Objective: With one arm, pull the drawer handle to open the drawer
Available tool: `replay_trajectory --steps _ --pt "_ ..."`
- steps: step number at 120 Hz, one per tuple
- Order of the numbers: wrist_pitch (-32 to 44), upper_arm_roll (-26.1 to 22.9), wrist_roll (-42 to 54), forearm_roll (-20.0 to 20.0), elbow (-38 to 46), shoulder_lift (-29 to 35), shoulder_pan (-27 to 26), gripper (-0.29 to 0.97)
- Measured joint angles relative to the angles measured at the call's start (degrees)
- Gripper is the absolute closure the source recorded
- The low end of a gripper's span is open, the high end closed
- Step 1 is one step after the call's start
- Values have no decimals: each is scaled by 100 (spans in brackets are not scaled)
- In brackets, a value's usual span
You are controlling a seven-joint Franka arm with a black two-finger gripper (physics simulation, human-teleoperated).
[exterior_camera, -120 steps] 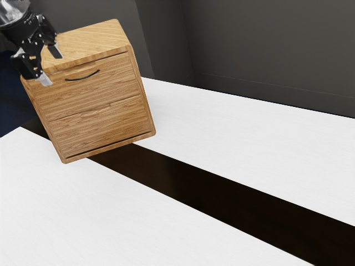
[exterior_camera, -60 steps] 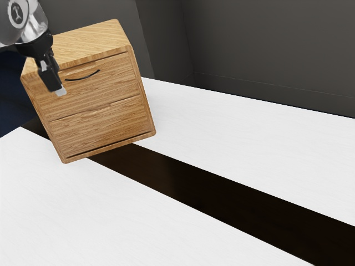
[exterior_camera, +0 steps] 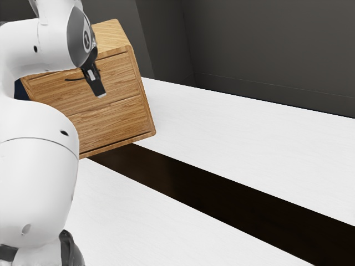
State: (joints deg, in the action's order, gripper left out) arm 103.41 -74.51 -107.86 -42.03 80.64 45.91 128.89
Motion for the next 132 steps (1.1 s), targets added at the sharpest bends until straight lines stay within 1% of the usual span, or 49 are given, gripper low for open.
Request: replay_trajectory --steps 17,37,57,86,114,132 --pt "239 -14 182 -20 119 32 231 7" --pt "642 -317 388 -62 118 0 573 7" --pt "944 -577 552 -148 124 14 758 9" --pt "1297 -709 752 -182 121 48 1053 10" --pt "1563 -882 909 -198 178 111 1204 11" --pt "1626 -931 982 -262 225 114 1208 15"
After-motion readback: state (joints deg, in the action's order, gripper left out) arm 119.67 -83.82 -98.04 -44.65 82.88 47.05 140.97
